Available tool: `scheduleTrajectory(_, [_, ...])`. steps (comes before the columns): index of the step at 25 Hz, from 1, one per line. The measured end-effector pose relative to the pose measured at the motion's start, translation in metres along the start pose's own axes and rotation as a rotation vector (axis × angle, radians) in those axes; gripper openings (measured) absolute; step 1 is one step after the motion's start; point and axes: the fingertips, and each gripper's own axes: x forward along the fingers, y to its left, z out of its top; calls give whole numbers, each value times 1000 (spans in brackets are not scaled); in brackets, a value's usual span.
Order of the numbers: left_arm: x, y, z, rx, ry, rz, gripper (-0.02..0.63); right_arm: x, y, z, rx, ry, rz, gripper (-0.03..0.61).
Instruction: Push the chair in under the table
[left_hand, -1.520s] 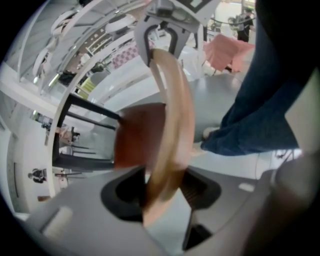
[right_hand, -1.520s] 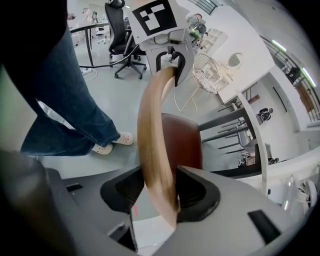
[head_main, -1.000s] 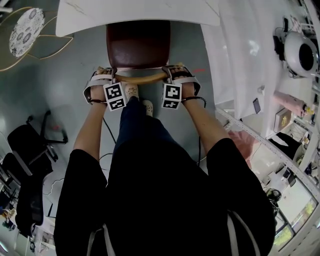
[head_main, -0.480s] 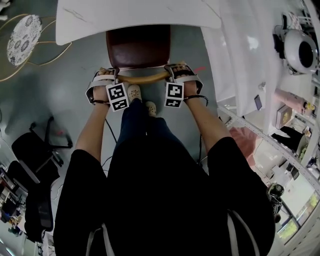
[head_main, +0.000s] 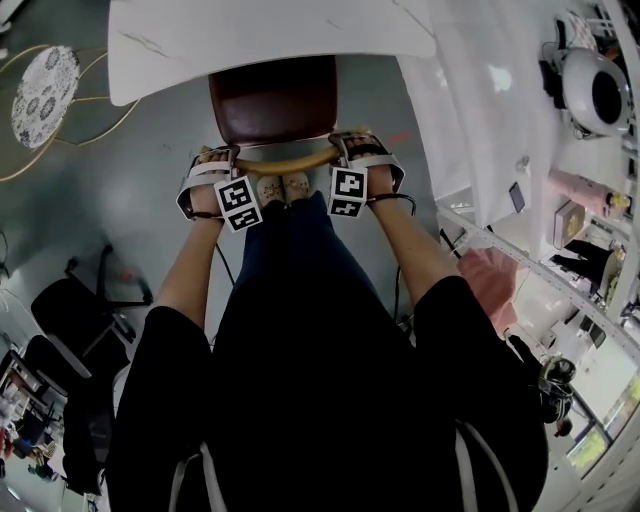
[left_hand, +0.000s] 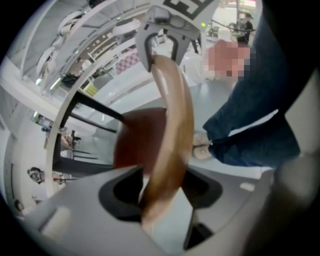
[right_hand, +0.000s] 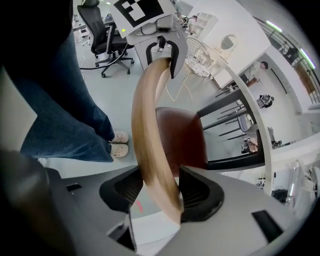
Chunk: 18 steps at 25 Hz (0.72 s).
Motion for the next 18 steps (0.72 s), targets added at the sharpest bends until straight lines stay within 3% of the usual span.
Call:
scheduleTrajectory(4, [-8, -1, 6, -98, -60, -56, 266, -8, 0, 1, 49, -28, 31, 210])
scheduleTrajectory(8, [-25, 0, 14, -113, -106, -68, 276, -26, -4, 3, 42, -65, 6, 212])
scheduleTrajectory(11, [-45, 5, 27, -167, -172, -72, 270, -44, -10, 6, 111, -118, -11, 212])
scheduleTrajectory(16, [-82, 35, 38, -266, -228, 27, 167, -73, -33, 12, 214, -183, -57, 209])
scheduleTrajectory(18, [-96, 47, 43, -326, -254, 69, 142, -86, -44, 16, 252, -213, -87, 162])
